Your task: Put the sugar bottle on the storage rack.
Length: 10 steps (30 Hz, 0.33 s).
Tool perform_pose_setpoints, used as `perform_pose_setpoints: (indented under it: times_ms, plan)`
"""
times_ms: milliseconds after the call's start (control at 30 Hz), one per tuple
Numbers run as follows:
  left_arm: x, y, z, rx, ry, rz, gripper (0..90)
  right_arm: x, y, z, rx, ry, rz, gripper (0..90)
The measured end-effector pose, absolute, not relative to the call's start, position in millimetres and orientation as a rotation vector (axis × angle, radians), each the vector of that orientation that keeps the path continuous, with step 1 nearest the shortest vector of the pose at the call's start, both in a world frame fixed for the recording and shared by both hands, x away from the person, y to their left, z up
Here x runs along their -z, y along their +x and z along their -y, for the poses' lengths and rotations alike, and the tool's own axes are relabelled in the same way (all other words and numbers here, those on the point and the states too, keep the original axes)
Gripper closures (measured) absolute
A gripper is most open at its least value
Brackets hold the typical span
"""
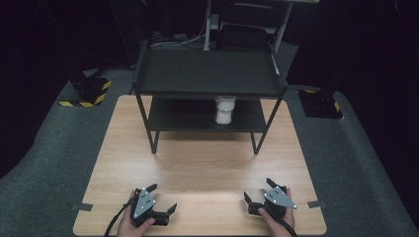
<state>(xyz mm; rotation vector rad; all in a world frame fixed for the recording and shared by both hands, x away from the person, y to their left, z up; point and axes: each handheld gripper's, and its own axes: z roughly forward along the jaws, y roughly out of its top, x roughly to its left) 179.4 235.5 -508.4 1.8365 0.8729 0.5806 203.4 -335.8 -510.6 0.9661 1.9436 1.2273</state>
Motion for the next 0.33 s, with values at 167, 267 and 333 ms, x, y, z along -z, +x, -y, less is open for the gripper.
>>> perform_pose_setpoints:
  times_ms: [167, 267, 333]
  plan:
    - [506.0, 182.6, -235.7, -0.563, 1.856, -0.869, 0.6, 511.6, 201.8, 335.4, -1.227, 0.956, -1.939, 0.5]
    - [505.0, 184.1, -235.5, -0.556, 1.864, -0.869, 0.6, 512.1, 200.7, 335.5, -1.228, 0.950, -1.938, 0.5]
    - [505.0, 183.9, -235.4, -0.557, 1.865, -0.868, 0.6, 511.4, 201.1, 335.2, -1.224, 0.948, -1.943, 0.5]
